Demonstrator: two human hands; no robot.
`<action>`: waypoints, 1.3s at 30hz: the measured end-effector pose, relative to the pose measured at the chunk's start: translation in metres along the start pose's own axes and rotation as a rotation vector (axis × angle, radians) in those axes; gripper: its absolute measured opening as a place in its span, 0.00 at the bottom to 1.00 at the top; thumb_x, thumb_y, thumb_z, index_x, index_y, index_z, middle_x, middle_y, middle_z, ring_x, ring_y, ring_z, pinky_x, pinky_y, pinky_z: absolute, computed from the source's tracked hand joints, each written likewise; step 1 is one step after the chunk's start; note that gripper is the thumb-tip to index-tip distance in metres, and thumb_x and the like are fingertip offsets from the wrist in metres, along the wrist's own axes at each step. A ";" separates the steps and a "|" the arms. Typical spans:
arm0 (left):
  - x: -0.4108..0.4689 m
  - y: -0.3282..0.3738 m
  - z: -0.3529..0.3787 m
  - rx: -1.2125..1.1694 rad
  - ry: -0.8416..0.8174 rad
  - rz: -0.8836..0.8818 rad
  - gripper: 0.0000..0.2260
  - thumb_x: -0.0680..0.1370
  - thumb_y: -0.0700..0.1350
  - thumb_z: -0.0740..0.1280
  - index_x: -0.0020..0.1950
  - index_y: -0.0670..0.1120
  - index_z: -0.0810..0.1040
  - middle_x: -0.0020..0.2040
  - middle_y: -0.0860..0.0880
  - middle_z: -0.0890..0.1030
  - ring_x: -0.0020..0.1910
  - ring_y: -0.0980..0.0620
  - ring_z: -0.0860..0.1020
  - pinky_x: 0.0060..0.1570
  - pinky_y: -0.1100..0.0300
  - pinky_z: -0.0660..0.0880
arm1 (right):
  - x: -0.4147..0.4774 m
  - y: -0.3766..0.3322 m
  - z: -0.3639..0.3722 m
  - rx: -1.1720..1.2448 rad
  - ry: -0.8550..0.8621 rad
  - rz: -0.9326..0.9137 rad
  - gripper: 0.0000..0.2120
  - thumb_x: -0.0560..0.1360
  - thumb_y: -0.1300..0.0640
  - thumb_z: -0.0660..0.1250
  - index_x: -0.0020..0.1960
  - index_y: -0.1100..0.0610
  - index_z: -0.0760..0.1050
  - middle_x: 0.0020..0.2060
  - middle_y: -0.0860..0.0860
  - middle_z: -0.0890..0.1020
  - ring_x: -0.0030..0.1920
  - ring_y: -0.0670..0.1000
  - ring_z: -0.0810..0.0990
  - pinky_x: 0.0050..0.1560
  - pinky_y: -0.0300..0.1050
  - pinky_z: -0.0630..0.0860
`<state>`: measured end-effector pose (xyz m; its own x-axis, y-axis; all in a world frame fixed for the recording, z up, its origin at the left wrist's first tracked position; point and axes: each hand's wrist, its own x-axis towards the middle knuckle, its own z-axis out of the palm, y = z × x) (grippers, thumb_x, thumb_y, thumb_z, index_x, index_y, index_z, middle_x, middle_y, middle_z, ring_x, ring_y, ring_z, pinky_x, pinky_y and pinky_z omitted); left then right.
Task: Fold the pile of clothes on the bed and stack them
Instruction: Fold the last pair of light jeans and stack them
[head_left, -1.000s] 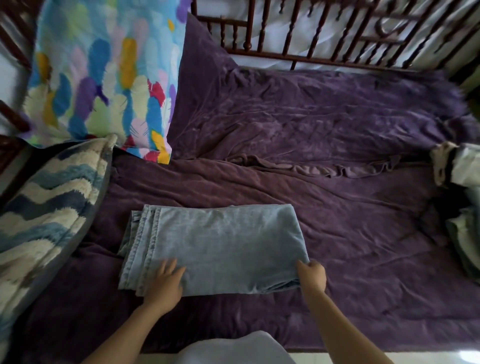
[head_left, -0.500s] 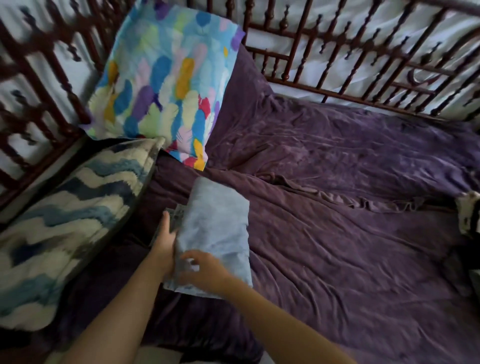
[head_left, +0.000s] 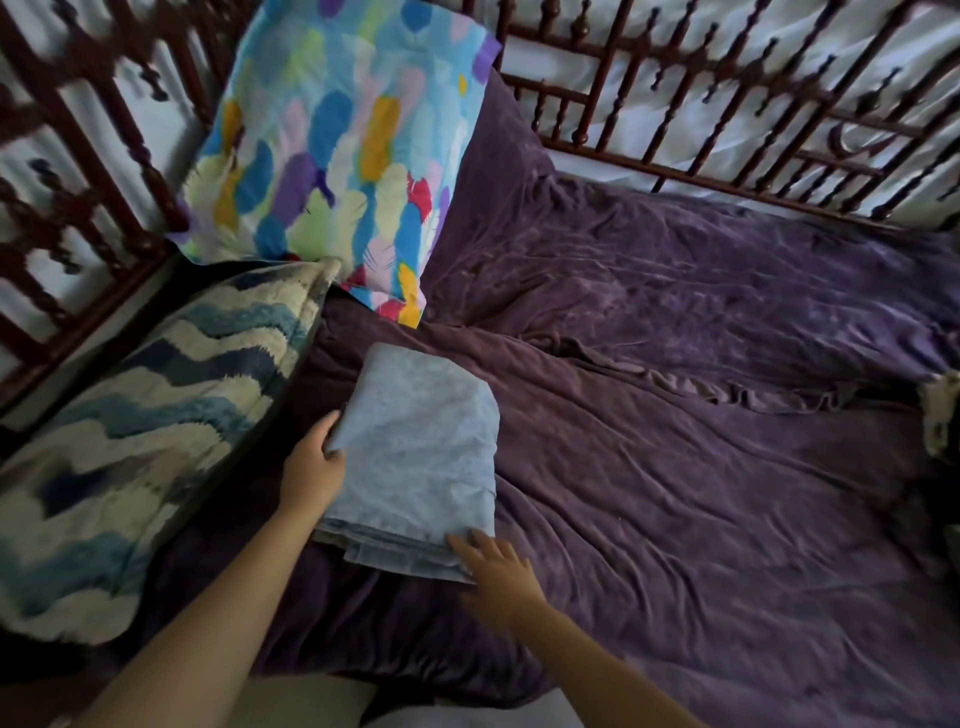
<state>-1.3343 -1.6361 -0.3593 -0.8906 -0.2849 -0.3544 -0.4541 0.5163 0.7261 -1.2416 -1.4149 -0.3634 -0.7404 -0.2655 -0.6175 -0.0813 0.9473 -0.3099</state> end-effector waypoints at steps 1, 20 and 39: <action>-0.005 -0.005 -0.001 0.217 0.063 0.018 0.25 0.78 0.38 0.62 0.75 0.45 0.61 0.69 0.40 0.68 0.65 0.38 0.69 0.55 0.49 0.70 | 0.000 0.000 0.004 -0.024 -0.035 0.003 0.33 0.77 0.54 0.60 0.76 0.44 0.48 0.76 0.48 0.48 0.75 0.54 0.49 0.71 0.57 0.56; -0.049 -0.092 0.052 0.943 -0.314 0.662 0.40 0.46 0.42 0.81 0.59 0.46 0.80 0.56 0.41 0.81 0.54 0.42 0.81 0.49 0.47 0.78 | 0.043 -0.006 0.042 -0.402 0.175 0.057 0.43 0.43 0.47 0.83 0.58 0.51 0.80 0.50 0.56 0.81 0.51 0.57 0.81 0.43 0.54 0.80; 0.005 -0.063 0.067 0.864 0.043 0.770 0.28 0.65 0.46 0.73 0.62 0.45 0.68 0.48 0.41 0.82 0.48 0.41 0.81 0.55 0.48 0.67 | 0.085 0.029 -0.024 -0.264 0.552 -0.232 0.18 0.54 0.59 0.72 0.44 0.50 0.76 0.28 0.48 0.76 0.25 0.50 0.76 0.20 0.34 0.67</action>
<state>-1.3120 -1.6165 -0.4466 -0.9444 0.3265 0.0392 0.3288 0.9400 0.0907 -1.3229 -1.4058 -0.4080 -0.9120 -0.4038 -0.0722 -0.3892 0.9074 -0.1588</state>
